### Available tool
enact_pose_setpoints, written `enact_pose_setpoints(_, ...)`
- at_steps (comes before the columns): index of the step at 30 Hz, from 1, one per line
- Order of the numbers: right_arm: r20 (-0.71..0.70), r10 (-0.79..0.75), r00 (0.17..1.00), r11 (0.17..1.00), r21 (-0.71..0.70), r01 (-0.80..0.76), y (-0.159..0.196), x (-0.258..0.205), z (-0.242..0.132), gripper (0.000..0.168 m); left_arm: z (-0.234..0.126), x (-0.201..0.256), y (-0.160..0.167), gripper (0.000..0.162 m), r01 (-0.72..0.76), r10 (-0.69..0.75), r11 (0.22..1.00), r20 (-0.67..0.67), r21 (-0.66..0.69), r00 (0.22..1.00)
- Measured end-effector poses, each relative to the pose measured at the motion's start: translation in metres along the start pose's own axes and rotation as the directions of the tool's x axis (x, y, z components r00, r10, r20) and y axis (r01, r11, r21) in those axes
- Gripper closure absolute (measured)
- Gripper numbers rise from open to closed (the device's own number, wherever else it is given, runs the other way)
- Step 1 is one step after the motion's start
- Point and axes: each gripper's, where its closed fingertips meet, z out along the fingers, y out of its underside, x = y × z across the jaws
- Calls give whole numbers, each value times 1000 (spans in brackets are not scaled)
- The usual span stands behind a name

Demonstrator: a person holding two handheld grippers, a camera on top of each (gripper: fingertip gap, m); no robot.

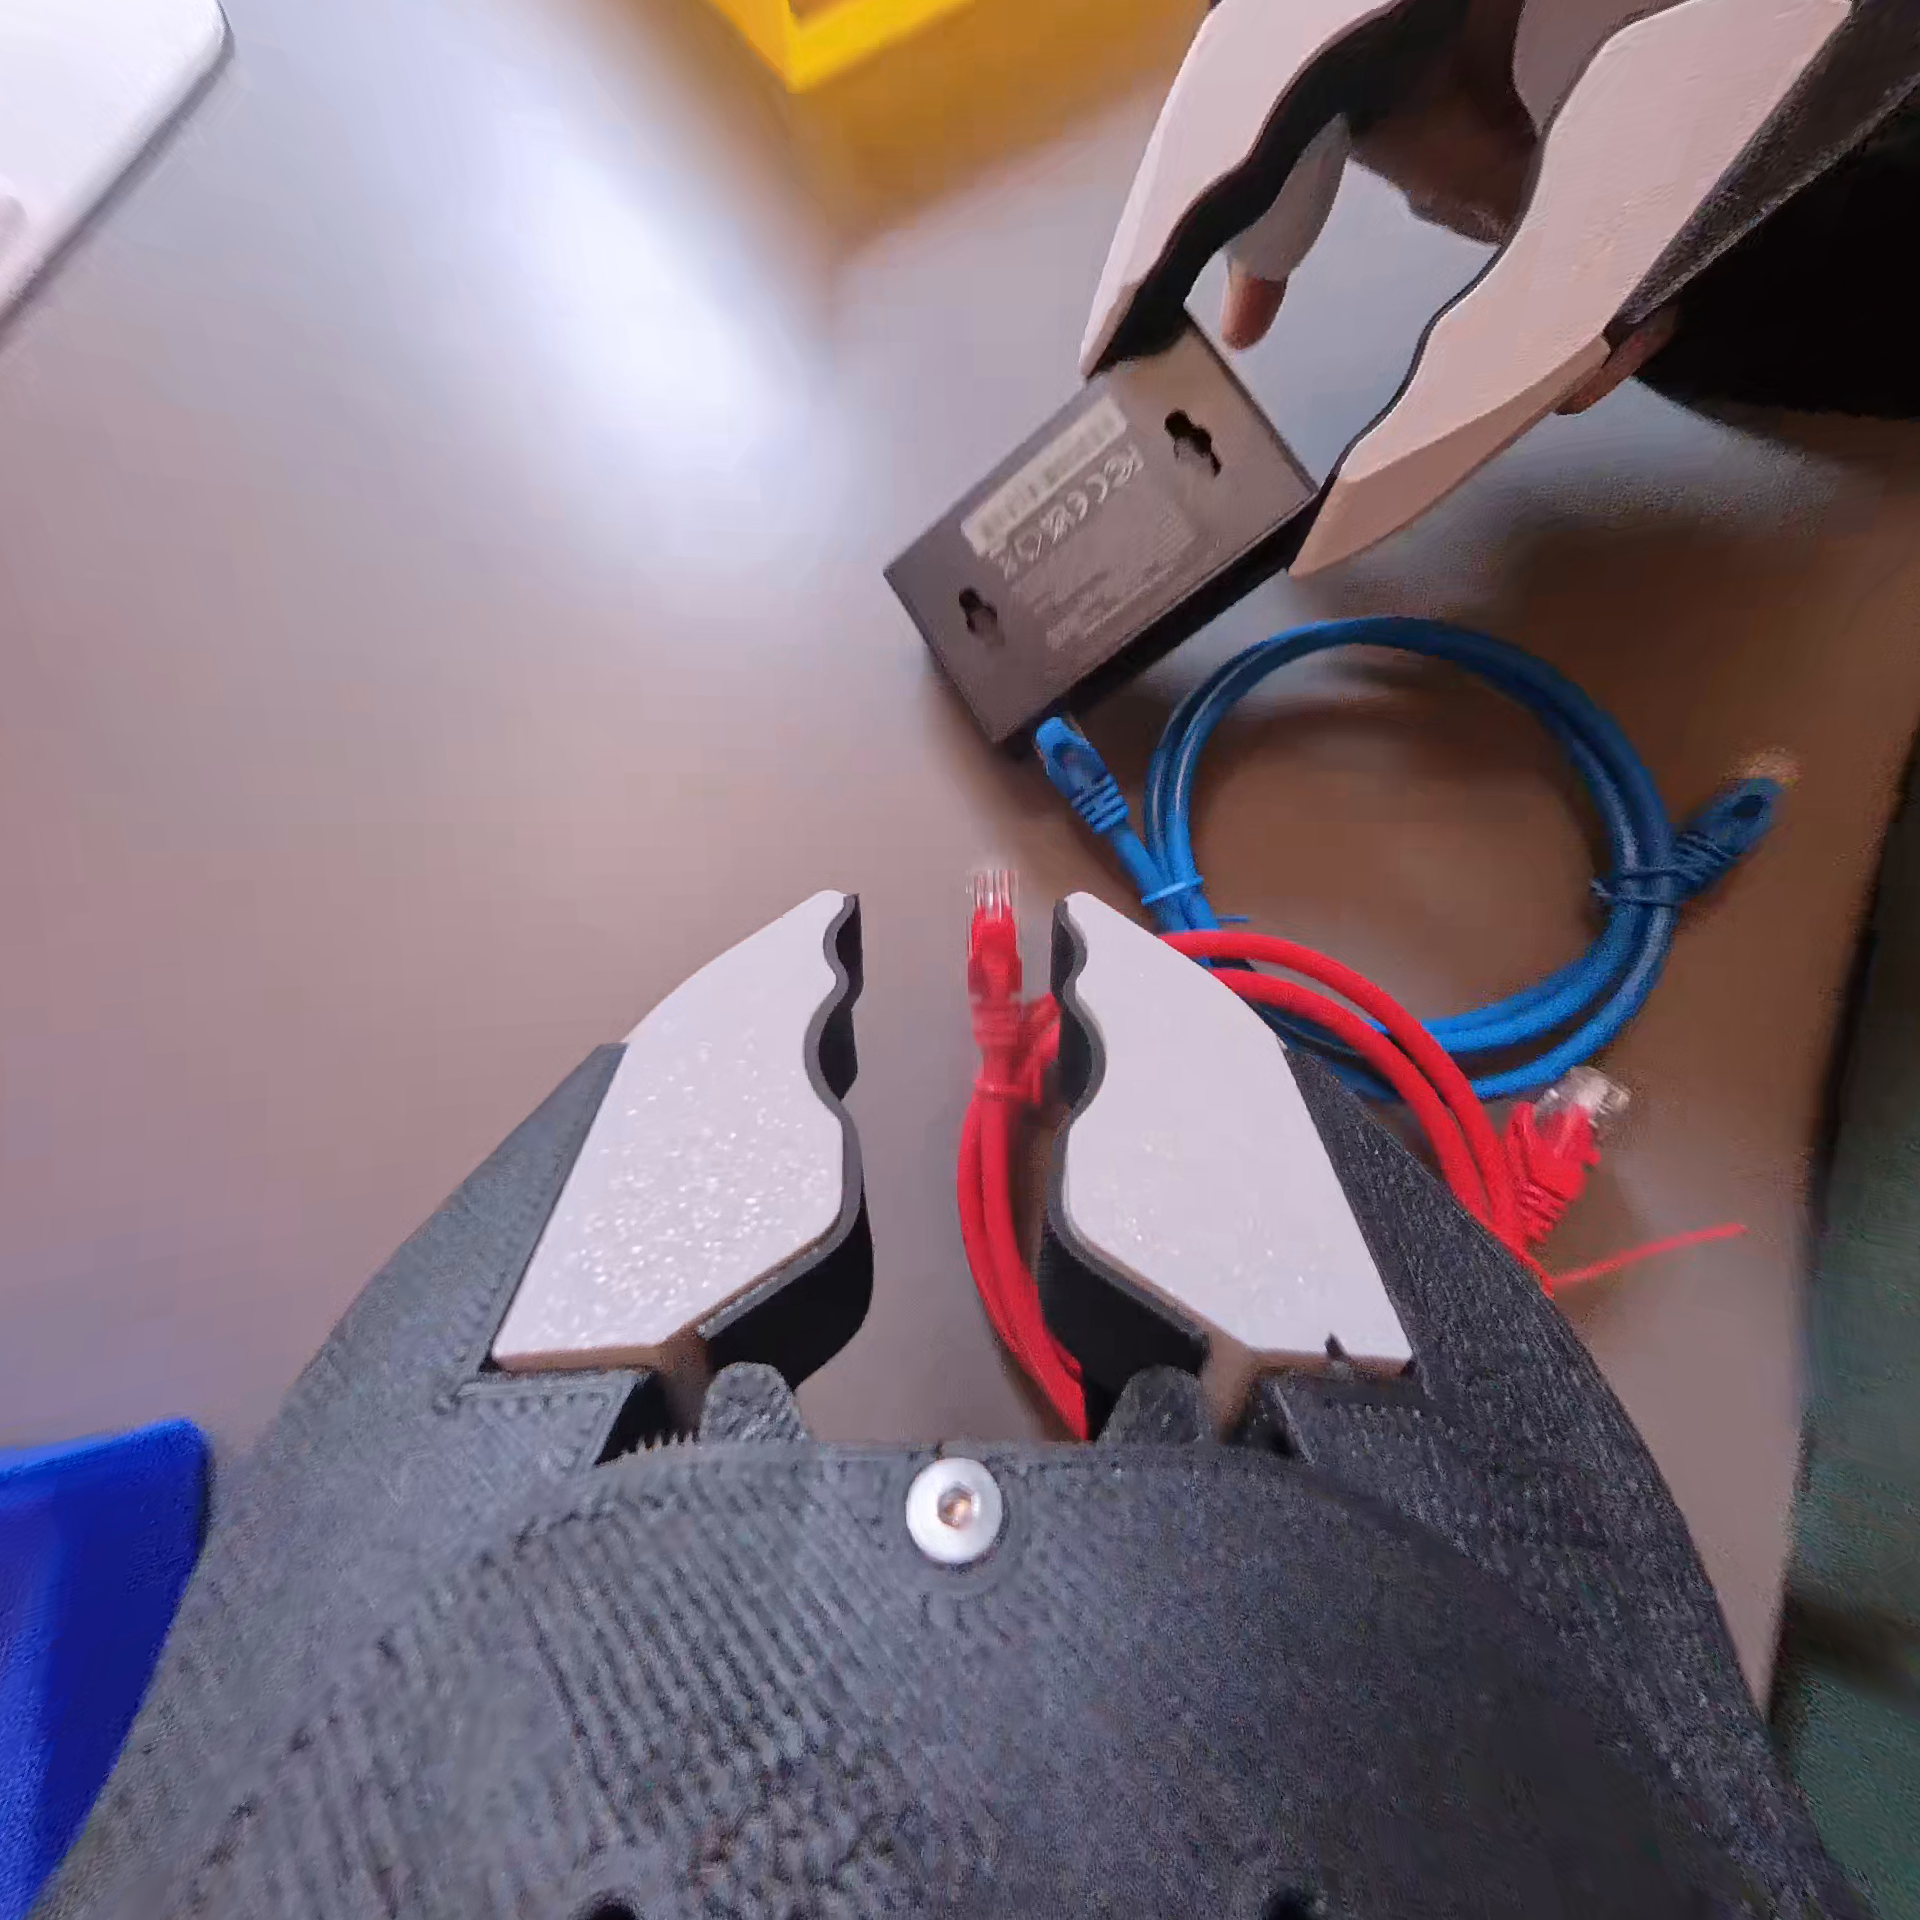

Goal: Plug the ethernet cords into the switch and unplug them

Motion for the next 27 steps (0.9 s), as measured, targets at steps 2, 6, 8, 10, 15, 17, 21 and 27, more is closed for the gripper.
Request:
enact_pose_setpoints(2, 3, 53, 999, 998, 17, -53, -5, 3, -5, 110, 7, 8, -16, 125, -130, 127, 991, 64, 38, 990)
enact_pose_setpoints(6, 34, 145, 989, 988, 46, -146, -12, 9, -6, 110, 43, 37, -37, 121, -321, 314, 946, 136, 39, 940)
enact_pose_setpoints(8, 48, 170, 984, 984, 52, -173, -13, 10, -6, 110, 60, 34, -41, 114, -386, 377, 923, 204, 2, 903)
enact_pose_setpoints(10, 53, 185, 981, 981, 56, -188, -12, 10, -5, 110, 68, 33, -48, 116, -418, 406, 908, 227, 6, 885)
enact_pose_setpoints(15, 65, 208, 976, 975, 62, -212, -9, 9, -5, 110, 79, 34, -48, 124, -458, 447, 889, 201, 5, 871)
enact_pose_setpoints(17, 83, 213, 974, 973, 68, -219, -9, 6, -5, 110, 79, 35, -46, 125, -504, 493, 864, 220, -10, 842)
enact_pose_setpoints(21, 135, 111, 985, 986, 111, -127, -13, -2, -8, 113, 72, 37, -42, 126, -542, 531, 840, 207, -1, 822)
enact_pose_setpoints(27, -18, -495, 868, 856, 163, 491, -10, -8, -15, 96, 58, 51, -39, 132, -506, 504, 852, 48, 132, 862)
